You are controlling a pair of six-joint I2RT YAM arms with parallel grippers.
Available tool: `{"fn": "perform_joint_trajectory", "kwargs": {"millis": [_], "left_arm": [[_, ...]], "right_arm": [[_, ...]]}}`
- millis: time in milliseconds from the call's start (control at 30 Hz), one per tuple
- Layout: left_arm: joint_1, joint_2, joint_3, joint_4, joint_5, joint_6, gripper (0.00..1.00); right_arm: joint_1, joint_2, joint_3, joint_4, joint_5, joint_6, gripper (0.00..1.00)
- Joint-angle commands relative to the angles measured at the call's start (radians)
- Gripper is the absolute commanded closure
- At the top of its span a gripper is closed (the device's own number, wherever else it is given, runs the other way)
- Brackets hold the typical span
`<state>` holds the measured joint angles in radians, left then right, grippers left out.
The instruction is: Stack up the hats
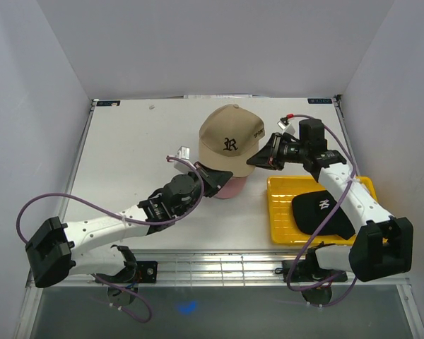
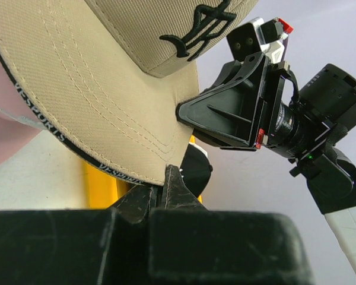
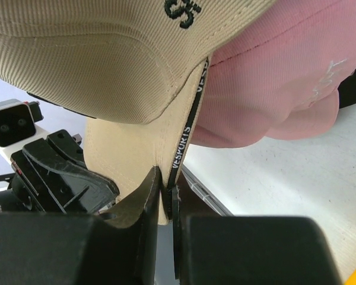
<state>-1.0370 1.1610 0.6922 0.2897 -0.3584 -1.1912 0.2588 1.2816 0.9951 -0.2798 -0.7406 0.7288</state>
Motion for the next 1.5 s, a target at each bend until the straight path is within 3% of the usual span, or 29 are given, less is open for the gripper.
{"fn": "perform_joint_trajectory", "kwargs": {"millis": [0,667,1467], "left_arm": [[-0.058,-0.043,-0.031,0.046,0.211,0.007,1.0],[-0.058,-0.089,-0.23,0.06,0.124,-0.145,1.0],[-0.058,-0.03,-0.295,-0.003,0.081,-0.248,1.0]], "right_arm": [[0.02,-0.008,-0.042,0.07,0.086,-0.075,0.92],[0.02,0.019,-0.167,0.106,0.113,-0.095,0.92],[0.02,0.113,-0.24,0.108,0.178,-0.14,0.92]]}}
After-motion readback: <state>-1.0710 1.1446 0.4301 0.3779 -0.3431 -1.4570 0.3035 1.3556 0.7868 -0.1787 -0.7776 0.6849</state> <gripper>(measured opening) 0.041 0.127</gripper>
